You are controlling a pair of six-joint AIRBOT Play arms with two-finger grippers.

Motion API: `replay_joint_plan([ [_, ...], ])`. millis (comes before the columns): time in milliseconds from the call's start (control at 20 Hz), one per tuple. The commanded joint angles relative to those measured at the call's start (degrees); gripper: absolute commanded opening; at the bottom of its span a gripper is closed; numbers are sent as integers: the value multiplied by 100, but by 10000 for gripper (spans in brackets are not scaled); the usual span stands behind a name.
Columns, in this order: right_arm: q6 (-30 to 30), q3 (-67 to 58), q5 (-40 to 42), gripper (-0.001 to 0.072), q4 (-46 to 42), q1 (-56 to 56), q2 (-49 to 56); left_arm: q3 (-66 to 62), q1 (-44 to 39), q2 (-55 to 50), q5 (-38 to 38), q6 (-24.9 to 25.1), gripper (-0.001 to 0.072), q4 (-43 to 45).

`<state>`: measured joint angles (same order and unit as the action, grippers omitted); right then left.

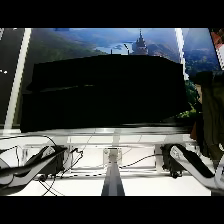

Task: Fold the clothes and pants, and hang the long-sleeved shirts on hangers.

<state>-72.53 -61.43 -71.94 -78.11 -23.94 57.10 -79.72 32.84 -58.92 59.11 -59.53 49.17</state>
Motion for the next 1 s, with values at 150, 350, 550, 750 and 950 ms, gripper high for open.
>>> replay_joint_plan([
  [150,-1864,2774,505,15,-973,0,-2179,9,-2,264,505,214,8,-297],
  [350,-3792,3560,1482,340,-1158,0,-2092,15,-2,210,511,212,8,-297],
  [550,-4889,3626,1740,491,-1158,0,-1436,17,0,205,509,212,9,-295],
  [750,-5569,3626,2142,525,-1172,0,-678,17,0,205,507,212,9,-293],
  [950,-5602,3626,2863,524,-1123,0,-177,17,0,205,529,212,9,-76],
])
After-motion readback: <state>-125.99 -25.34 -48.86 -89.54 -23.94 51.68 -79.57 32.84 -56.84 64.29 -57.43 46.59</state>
